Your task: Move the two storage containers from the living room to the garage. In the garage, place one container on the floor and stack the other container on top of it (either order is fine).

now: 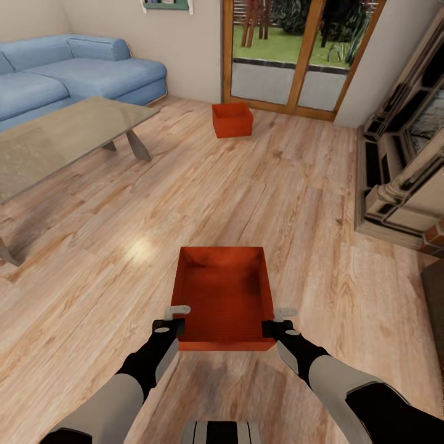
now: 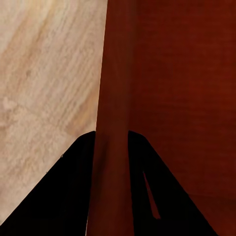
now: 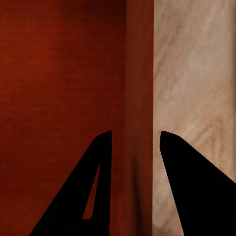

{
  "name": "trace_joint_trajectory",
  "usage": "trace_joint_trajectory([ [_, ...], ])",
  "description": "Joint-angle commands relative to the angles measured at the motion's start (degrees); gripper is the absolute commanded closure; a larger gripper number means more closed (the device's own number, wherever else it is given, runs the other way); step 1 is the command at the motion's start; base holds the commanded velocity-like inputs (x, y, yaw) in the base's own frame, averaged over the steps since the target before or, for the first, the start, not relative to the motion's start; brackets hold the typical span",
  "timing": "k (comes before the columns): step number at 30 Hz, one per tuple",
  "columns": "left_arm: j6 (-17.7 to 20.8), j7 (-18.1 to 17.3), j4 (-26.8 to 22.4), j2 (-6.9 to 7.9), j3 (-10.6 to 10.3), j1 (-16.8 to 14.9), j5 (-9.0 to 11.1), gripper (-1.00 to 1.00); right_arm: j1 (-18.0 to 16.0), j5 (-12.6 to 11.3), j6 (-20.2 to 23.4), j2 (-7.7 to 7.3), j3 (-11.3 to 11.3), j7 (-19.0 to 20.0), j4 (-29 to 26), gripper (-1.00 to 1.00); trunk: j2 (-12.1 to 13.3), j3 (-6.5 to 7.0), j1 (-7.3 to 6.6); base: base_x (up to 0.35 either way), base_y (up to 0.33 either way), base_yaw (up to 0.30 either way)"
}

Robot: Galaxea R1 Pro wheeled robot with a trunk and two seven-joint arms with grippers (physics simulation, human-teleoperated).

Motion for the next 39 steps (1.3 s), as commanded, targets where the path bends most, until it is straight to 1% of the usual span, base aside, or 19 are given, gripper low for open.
trace_joint_trajectory([
  [1,0.5,1.79,-0.28,0.25,0.09,-0.04,-1.03,1.0,0.0,-0.86,-0.18,-0.02,0.11,-0.4,0.16,1.0,0.4,0.15,-0.23,0.0,0.0,0.0],
  [39,0.48,1.8,-0.28,0.25,0.13,-0.03,-1.03,1.0,0.0,-0.86,0.41,-0.03,0.13,-0.48,0.16,1.0,15.64,6.97,-8.58,0.0,0.0,0.0],
])
